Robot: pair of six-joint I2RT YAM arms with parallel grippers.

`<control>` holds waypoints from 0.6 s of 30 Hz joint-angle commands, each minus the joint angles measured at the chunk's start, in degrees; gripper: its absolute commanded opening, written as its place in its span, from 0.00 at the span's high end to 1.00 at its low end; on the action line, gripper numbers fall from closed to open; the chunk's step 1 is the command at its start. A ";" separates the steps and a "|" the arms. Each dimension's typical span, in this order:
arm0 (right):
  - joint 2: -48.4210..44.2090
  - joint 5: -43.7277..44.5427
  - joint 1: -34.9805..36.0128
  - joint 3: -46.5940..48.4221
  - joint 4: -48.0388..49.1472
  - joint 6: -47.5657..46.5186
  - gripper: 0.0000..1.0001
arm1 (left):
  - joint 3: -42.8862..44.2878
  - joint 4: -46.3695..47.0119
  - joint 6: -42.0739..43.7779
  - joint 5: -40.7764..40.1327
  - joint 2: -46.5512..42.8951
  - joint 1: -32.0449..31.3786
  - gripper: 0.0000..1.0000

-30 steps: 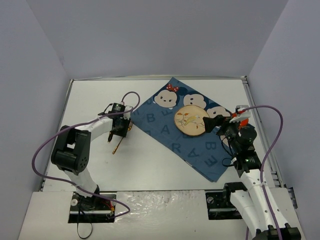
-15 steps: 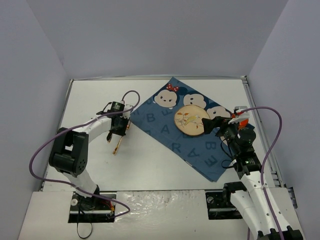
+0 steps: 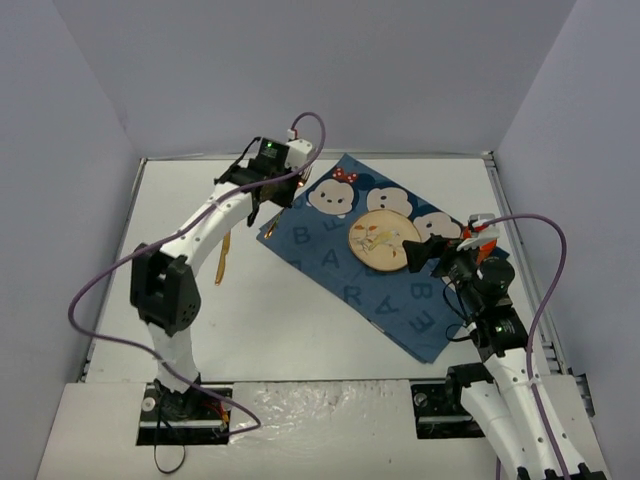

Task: Set the dinner table for one person

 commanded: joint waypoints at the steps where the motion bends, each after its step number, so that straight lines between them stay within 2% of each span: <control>1: -0.69 -0.66 0.45 3.40 0.24 0.36 0.00 | 9.21 -3.60 3.10 0.97 7.71 -1.44 1.00; 12: -0.42 -0.95 0.45 4.83 -5.37 -1.12 0.00 | 35.90 -8.46 4.93 2.91 26.23 -3.86 1.00; 18: 0.68 -0.54 0.45 4.90 -6.45 -0.43 0.00 | 39.93 -8.22 6.00 2.92 31.53 -5.39 1.00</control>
